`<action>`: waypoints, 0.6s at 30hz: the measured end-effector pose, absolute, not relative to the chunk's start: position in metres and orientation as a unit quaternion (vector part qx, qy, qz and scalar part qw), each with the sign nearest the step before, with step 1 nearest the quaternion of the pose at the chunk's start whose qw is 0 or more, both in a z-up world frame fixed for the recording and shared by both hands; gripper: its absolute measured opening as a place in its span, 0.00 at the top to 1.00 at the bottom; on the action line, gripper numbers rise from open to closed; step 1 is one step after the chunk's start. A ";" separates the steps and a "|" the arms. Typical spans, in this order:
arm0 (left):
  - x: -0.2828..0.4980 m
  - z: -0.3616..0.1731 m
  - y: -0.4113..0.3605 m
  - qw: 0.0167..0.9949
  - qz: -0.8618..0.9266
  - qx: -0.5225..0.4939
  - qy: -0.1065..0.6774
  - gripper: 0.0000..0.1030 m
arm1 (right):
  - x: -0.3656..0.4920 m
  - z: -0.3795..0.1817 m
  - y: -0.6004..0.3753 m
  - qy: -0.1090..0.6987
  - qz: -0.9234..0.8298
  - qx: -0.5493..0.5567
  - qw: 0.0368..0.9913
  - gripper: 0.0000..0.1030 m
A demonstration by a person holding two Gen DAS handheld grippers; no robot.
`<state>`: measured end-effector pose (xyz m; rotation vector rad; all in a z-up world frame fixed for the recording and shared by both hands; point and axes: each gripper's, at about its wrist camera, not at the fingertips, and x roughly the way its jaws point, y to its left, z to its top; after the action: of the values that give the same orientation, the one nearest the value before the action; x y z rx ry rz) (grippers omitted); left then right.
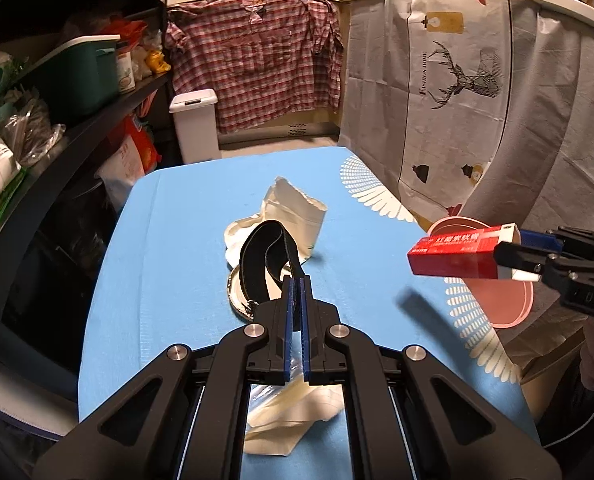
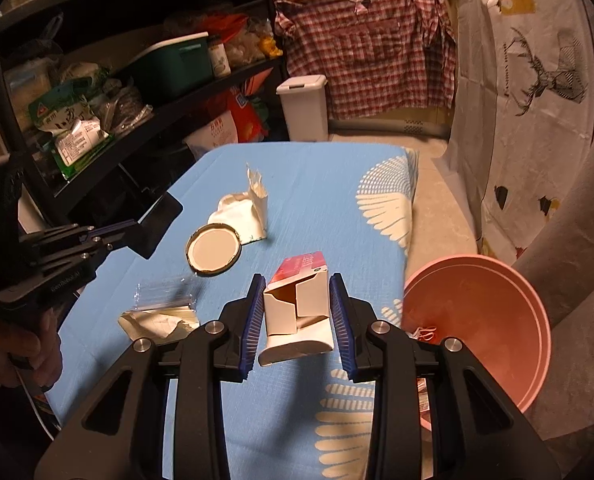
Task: Collect trash
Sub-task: 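Carry the red box and black strap over the pink bin with both tools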
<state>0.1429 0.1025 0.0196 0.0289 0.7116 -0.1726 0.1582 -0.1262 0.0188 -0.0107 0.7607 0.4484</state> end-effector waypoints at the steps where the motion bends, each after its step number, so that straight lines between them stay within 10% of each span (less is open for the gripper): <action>1: 0.142 0.020 0.102 0.934 -0.085 0.014 0.347 0.97 | 0.157 0.021 -0.129 0.365 0.216 -0.005 0.906 0.68; 18: 0.122 0.032 0.081 0.940 -0.096 0.001 0.327 0.97 | 0.124 0.063 -0.167 0.271 0.199 -0.023 0.941 0.68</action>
<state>0.1218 0.0812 0.0323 0.0012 0.6676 -0.1951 0.1237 -0.1667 0.0628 -0.0466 0.5531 0.4068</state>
